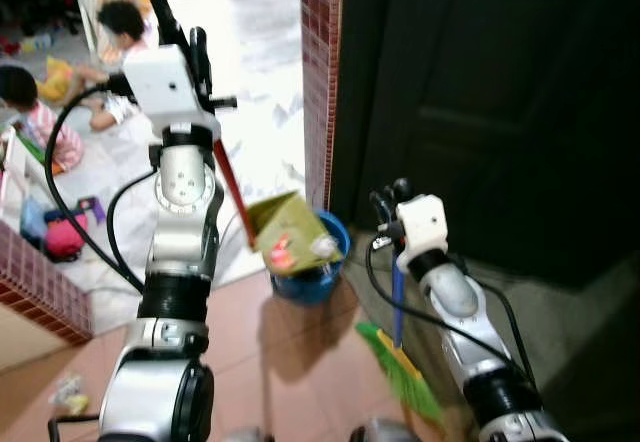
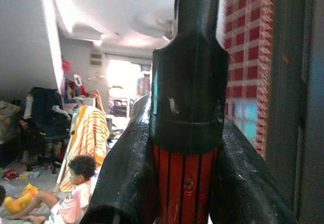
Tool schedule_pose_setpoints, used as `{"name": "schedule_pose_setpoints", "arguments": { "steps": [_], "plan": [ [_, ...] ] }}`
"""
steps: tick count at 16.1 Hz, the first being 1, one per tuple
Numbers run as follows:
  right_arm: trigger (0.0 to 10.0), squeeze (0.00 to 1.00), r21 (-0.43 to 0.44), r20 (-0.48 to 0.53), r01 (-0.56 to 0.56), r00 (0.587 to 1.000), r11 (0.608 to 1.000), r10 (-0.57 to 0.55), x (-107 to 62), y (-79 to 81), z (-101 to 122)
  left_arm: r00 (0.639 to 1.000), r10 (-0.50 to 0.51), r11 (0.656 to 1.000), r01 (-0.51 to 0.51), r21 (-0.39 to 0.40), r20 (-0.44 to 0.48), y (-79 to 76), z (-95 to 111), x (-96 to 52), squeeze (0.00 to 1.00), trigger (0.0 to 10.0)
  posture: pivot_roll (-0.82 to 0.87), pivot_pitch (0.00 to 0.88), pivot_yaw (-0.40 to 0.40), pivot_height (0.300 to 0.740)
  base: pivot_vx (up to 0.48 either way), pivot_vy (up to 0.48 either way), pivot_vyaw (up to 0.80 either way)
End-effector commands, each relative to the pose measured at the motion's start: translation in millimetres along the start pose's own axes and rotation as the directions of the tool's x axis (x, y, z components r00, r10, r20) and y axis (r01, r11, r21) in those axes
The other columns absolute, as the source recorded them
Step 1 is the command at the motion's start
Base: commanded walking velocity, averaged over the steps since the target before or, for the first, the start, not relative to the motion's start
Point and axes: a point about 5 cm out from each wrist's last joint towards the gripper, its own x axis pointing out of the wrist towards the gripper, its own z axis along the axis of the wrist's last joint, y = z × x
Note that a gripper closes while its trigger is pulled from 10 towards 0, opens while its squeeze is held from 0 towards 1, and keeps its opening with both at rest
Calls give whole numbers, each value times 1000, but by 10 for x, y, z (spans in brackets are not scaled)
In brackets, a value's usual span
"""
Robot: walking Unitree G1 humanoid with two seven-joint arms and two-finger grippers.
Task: Sweep floor
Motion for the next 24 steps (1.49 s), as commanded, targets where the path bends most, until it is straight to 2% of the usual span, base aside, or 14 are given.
{"name": "schedule_pose_setpoints", "arguments": {
  "steps": [1,5,7,11,12,14,17,18,20,21,22,24],
  "plan": [
    [10000,0,-53,60,-25,998,998,28,65,10,138,996,16,999,-18,26,85,55,137,58,0,10000,-58,0,15,740,0,0,0],
    [10000,0,-54,60,-30,998,998,33,63,2,141,995,-9,997,0,81,102,-8,92,8,0,10000,-65,0,14,740,0,0,0],
    [10000,0,-56,60,-30,998,998,34,65,2,144,994,-28,996,19,84,106,-45,93,-5,0,10000,-65,0,13,740,0,0,0],
    [10000,0,-60,60,-34,998,998,37,60,12,142,988,-120,988,109,112,97,-190,44,-83,0,10000,-65,0,13,740,0,0,0],
    [10000,0,-59,60,-34,998,998,38,62,18,140,967,-235,966,221,137,96,-326,26,-135,0,10000,-60,0,17,740,0,0,0],
    [10000,0,-59,61,-34,997,998,38,69,24,142,935,-342,933,325,155,98,-461,12,-191,0,10000,-58,0,20,740,0,0,0],
    [10000,0,-59,63,-34,997,998,38,74,37,144,820,-561,825,542,159,115,-789,13,-356,0,10000,-58,0,23,740,0,0,0],
    [10000,0,-62,63,-35,997,997,39,74,43,142,720,-682,731,664,154,131,-965,37,-472,0,10000,-58,0,24,740,0,0,0],
    [10000,0,-64,64,-35,997,997,39,79,42,143,599,-790,613,772,165,134,-1102,44,-606,0,10000,-58,0,24,740,0,0,0],
    [10000,0,-66,65,-35,997,997,39,81,41,143,387,-919,393,899,191,74,-1226,-36,-855,0,10000,-57,0,24,740,0,0,0],
    [10000,0,-68,65,-36,997,997,40,79,43,139,255,-967,254,948,190,19,-1250,-121,-1015,0,10000,-56,0,26,740,0,0,0],
    [10000,0,-70,65,-37,997,997,42,77,48,137,137,-989,124,973,196,-51,-1236,-228,-1145,0,10000,-56,0,26,740,0,0,0]
  ]
}}
